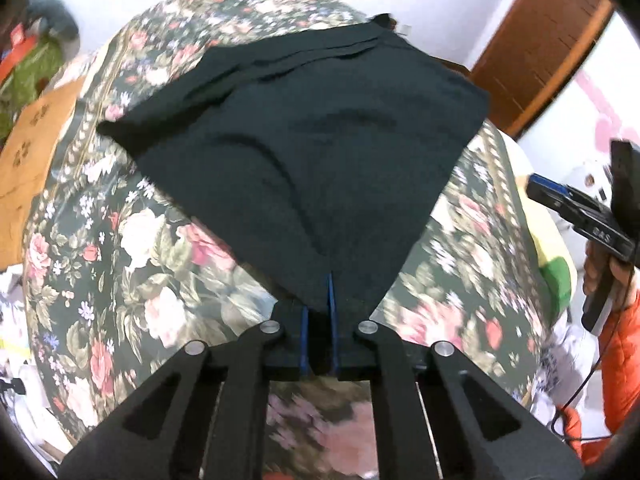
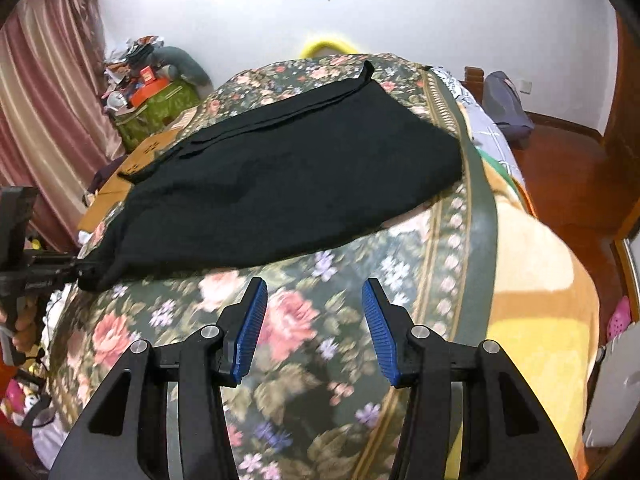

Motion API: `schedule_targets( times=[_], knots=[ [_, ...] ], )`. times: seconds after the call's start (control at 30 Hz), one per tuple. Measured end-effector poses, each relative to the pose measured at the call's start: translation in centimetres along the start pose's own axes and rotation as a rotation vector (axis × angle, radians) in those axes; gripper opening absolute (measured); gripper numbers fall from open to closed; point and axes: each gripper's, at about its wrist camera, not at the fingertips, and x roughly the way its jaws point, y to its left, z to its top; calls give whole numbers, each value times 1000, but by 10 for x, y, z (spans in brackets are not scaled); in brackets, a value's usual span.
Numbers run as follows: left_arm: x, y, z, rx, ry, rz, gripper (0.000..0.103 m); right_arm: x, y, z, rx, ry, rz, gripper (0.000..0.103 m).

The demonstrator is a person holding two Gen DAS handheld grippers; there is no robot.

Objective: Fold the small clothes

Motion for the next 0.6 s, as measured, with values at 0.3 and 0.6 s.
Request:
schedule_targets(
  times=[0.3, 0.6],
  knots=[
    [-49, 56, 18, -49, -205, 216, 78, 13, 13, -8, -7, 10, 5, 61],
    [19, 129, 86, -58, -81, 238, 84, 54, 14, 1, 41, 58, 20, 64]
  ],
)
